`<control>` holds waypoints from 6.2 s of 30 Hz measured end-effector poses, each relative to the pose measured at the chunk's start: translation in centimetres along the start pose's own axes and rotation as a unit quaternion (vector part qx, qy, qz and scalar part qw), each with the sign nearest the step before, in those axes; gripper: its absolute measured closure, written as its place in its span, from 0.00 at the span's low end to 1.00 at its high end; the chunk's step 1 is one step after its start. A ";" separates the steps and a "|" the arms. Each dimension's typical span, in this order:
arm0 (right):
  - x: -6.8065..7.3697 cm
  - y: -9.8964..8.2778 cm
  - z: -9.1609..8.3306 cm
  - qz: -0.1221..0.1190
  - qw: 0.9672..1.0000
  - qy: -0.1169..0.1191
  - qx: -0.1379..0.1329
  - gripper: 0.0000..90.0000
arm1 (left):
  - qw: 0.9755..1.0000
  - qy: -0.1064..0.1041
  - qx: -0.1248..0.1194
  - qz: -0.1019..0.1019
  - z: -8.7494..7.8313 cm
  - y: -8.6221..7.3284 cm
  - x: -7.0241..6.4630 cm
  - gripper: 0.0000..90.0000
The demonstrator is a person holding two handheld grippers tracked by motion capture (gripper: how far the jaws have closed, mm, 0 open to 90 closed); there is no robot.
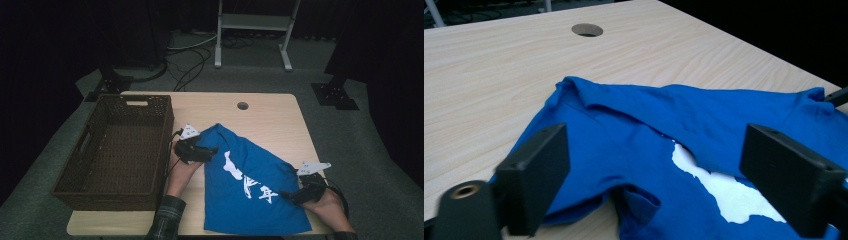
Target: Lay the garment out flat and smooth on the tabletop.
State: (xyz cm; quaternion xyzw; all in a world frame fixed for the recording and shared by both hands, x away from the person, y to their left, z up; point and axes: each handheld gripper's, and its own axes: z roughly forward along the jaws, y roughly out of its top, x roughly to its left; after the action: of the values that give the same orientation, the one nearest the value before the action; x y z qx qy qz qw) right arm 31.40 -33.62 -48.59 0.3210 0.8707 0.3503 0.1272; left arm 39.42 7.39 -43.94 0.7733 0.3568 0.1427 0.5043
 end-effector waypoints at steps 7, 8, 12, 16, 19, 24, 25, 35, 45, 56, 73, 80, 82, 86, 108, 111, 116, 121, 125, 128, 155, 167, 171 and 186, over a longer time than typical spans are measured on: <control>0.0 0.0 0.0 0.000 1.000 0.000 0.000 0.00 | 0.999 -0.025 0.016 0.016 -0.5 0.2 -1.1 0.01; 0.0 0.0 0.0 0.000 1.000 0.000 0.000 0.00 | 0.999 -0.028 0.020 0.021 -0.6 0.2 -1.3 0.00; 0.0 0.0 0.0 0.000 1.000 0.000 0.000 0.00 | 0.999 -0.034 0.020 0.033 -0.9 -0.2 -2.1 0.00; 0.0 0.0 0.0 0.000 1.000 0.000 0.000 0.00 | 0.997 -0.044 0.037 0.045 -0.8 -0.9 -3.0 0.00; 0.0 0.0 0.0 0.000 1.000 0.000 0.000 0.00 | 0.996 -0.047 0.046 0.054 -0.7 -1.5 -3.6 0.00; 0.0 0.0 0.0 0.000 1.000 0.000 0.000 0.00 | 0.995 -0.046 0.065 0.066 -0.5 -2.4 -4.3 0.00; 0.0 0.0 0.0 0.000 1.000 0.000 0.000 0.00 | 0.994 -0.046 0.068 0.066 -0.5 -2.5 -4.4 0.00; 0.0 0.0 0.0 0.000 1.000 0.000 0.000 0.00 | 0.989 -0.059 0.108 0.079 0.3 -4.2 -5.1 0.00; 0.0 0.0 0.0 0.001 1.000 0.000 0.000 0.00 | 0.982 -0.057 0.147 0.099 1.6 -5.1 -5.5 0.00; -0.1 0.3 -1.0 0.015 1.000 0.002 -0.018 0.00 | 0.978 -0.043 0.157 0.128 1.7 -5.2 -5.9 0.00; 0.1 1.5 -1.7 0.024 0.998 0.019 -0.055 0.00 | 0.978 -0.043 0.157 0.128 1.7 -5.2 -5.9 0.00; 0.3 2.1 -1.8 0.020 0.998 0.013 -0.063 0.00 | 0.979 -0.043 0.156 0.127 1.7 -5.2 -5.9 0.00; 0.3 2.4 -1.7 0.021 0.998 0.017 -0.062 0.00 | 0.979 -0.043 0.156 0.127 1.7 -5.2 -5.9 0.00; 0.4 2.9 -1.6 0.027 0.997 0.032 -0.067 0.00 | 0.979 -0.043 0.156 0.128 1.7 -5.2 -5.9 0.00; 0.6 6.0 0.1 0.012 0.997 0.038 -0.067 0.01 | 0.979 -0.042 0.156 0.127 1.7 -5.2 -5.9 0.00; 0.7 6.2 0.4 0.010 0.997 0.040 -0.065 0.01 | 0.979 -0.043 0.156 0.127 1.7 -5.2 -5.9 0.00; 0.8 6.5 0.8 0.009 0.997 0.042 -0.063 0.01 | 0.979 -0.043 0.156 0.127 1.7 -5.2 -5.9 0.00; 0.8 6.9 1.2 0.008 0.997 0.046 -0.065 0.03 | 0.979 -0.043 0.156 0.127 1.7 -5.2 -5.9 0.00; 0.8 7.3 1.6 0.005 0.997 0.049 -0.065 0.04 | 0.979 -0.043 0.156 0.127 1.7 -5.2 -5.9 0.00; 0.9 7.6 2.0 0.005 0.997 0.052 -0.066 0.05 | 0.979 -0.043 0.156 0.127 1.7 -5.2 -5.9 0.00; 1.8 9.9 3.0 -0.021 0.995 0.060 -0.079 0.20 | 0.979 -0.042 0.155 0.126 1.7 -5.2 -5.9 0.00; 2.2 10.5 3.7 -0.024 0.995 0.057 -0.073 0.37 | 0.979 -0.043 0.155 0.125 1.7 -5.2 -5.9 0.00; 2.5 10.6 4.0 -0.027 0.996 0.057 -0.069 0.43 | 0.979 -0.042 0.155 0.125 1.7 -5.2 -5.9 0.00; 3.4 10.5 5.3 -0.032 0.996 0.070 -0.055 0.72 | 0.979 -0.043 0.156 0.125 1.7 -5.2 -5.9 0.00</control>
State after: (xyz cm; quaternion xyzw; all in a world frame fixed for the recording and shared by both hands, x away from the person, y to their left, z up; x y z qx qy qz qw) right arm 36.15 -22.85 -45.14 0.2598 0.8669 0.4148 0.0945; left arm 34.11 3.35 -48.49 0.8863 0.2530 0.1145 0.3707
